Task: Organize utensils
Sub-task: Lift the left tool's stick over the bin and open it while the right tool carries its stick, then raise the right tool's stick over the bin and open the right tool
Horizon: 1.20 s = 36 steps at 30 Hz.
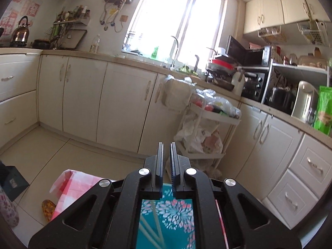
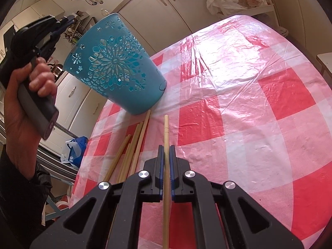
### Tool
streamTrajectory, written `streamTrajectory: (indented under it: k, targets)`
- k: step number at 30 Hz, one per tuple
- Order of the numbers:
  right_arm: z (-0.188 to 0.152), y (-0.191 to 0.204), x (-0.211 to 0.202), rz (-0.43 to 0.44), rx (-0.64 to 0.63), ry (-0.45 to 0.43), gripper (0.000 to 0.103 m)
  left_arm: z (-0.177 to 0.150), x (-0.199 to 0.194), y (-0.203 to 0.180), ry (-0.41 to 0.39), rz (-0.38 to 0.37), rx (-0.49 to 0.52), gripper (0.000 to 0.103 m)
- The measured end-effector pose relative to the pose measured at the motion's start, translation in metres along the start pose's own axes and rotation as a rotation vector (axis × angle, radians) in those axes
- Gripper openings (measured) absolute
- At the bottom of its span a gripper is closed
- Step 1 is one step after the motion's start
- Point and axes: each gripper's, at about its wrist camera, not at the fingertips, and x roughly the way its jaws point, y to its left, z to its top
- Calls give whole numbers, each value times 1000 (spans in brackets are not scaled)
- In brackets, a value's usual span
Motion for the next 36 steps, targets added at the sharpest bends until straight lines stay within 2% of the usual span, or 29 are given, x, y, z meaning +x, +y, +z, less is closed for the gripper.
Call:
streamTrajectory:
  k: [3, 7, 11, 13, 17, 22, 24, 27, 30, 36]
  targets:
    - [0, 1, 0, 1, -4, -3, 6, -5, -6, 3, 60, 11, 29, 10]
    - [0, 2, -2, 9, -9, -12, 6, -9, -31, 22, 73, 46, -15, 43]
    - [-1, 2, -9, 43, -11, -47, 6, -23, -74, 44, 61, 77, -49, 54]
    - [-1, 1, -16, 74, -6, -80, 6, -37, -93, 54, 69, 88, -54, 56]
    - [6, 3, -34, 138, 32, -162, 6, -79, -121, 72, 154, 115, -53, 58]
    - [45, 51, -78, 223, -63, -376, 6, -128, -138, 97, 276, 140, -150, 59]
    - [67, 75, -92, 243, -104, -469, 6, -138, -143, 106, 294, 147, -184, 59]
    - [103, 110, -104, 263, -152, -598, 6, -141, -150, 111, 285, 158, -194, 59]
    - [132, 140, -108, 245, -195, -716, 6, -134, -156, 112, 258, 161, -176, 59]
    - [167, 164, -94, 173, -193, -850, 6, -119, -168, 108, 206, 178, -146, 66]
